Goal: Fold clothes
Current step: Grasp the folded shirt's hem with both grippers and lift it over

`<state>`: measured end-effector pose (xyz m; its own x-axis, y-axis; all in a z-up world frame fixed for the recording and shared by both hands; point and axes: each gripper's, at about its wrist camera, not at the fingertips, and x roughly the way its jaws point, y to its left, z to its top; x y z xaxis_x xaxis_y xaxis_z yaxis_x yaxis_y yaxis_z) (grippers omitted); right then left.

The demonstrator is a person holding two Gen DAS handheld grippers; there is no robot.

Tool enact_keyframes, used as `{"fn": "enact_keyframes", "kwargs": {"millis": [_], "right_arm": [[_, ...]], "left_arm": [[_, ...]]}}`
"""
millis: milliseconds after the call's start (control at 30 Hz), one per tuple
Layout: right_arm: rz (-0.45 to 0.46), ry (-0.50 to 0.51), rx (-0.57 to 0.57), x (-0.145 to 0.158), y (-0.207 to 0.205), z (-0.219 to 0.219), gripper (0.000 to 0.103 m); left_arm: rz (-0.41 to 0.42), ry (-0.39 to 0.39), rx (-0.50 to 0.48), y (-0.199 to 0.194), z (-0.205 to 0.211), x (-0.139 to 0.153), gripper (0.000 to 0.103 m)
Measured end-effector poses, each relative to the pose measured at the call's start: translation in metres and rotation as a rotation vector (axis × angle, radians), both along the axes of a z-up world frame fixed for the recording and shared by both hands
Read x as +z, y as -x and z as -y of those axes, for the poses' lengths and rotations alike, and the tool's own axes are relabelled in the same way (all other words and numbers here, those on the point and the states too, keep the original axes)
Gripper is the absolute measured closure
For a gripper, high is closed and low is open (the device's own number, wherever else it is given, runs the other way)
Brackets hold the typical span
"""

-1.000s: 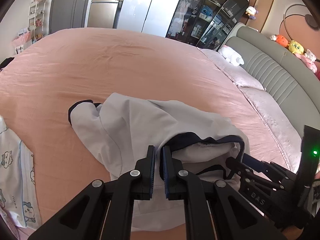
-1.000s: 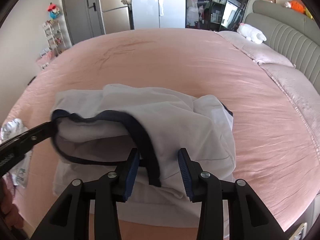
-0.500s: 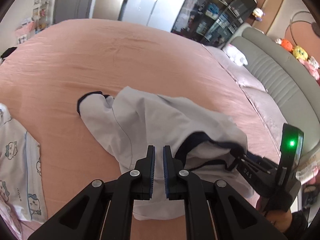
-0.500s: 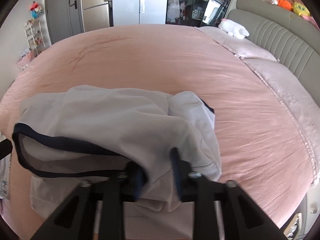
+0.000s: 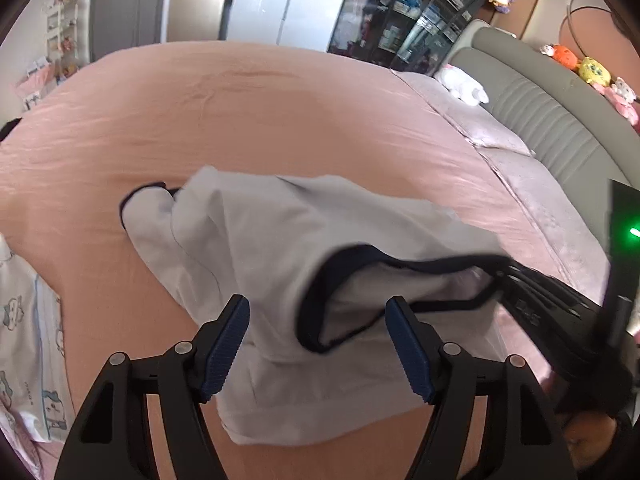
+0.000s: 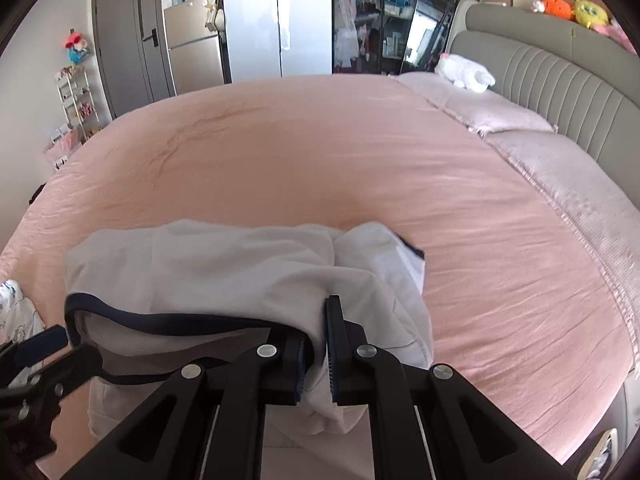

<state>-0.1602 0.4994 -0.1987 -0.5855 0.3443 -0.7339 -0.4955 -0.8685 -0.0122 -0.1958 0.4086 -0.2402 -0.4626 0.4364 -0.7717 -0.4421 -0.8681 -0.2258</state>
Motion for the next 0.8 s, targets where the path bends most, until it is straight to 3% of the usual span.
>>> {"fn": "enact_keyframes", "kwargs": {"millis": [67, 133, 400, 500, 633, 733, 800], "right_arm": [[0.001, -0.015, 0.002, 0.003, 0.000, 0.000, 0.097], [-0.009, 0.001, 0.000, 0.006, -0.002, -0.003, 0.097], [-0.023, -0.035, -0.013, 0.015, -0.005, 0.000, 0.097], [-0.013, -0.076, -0.037, 0.020, -0.008, -0.001, 0.097], [-0.024, -0.050, -0.071, 0.025, -0.014, -0.008, 0.097], [-0.021, -0.077, -0.079, 0.028, -0.015, -0.005, 0.097], [-0.034, -0.069, -0.065, 0.032, -0.015, -0.002, 0.097]], "left_arm": [[0.022, 0.041, 0.024, 0.011, 0.000, -0.006, 0.034], [0.047, 0.024, 0.020, 0.016, 0.003, -0.009, 0.034], [0.002, 0.134, 0.001, 0.002, -0.001, -0.013, 0.033], [0.003, 0.140, -0.003, 0.004, 0.002, -0.016, 0.032], [-0.023, 0.141, 0.036, 0.003, 0.013, -0.010, 0.032], [-0.029, 0.128, 0.075, 0.005, 0.024, -0.005, 0.036], [-0.017, 0.095, 0.085, 0.008, 0.031, -0.004, 0.051]]}}
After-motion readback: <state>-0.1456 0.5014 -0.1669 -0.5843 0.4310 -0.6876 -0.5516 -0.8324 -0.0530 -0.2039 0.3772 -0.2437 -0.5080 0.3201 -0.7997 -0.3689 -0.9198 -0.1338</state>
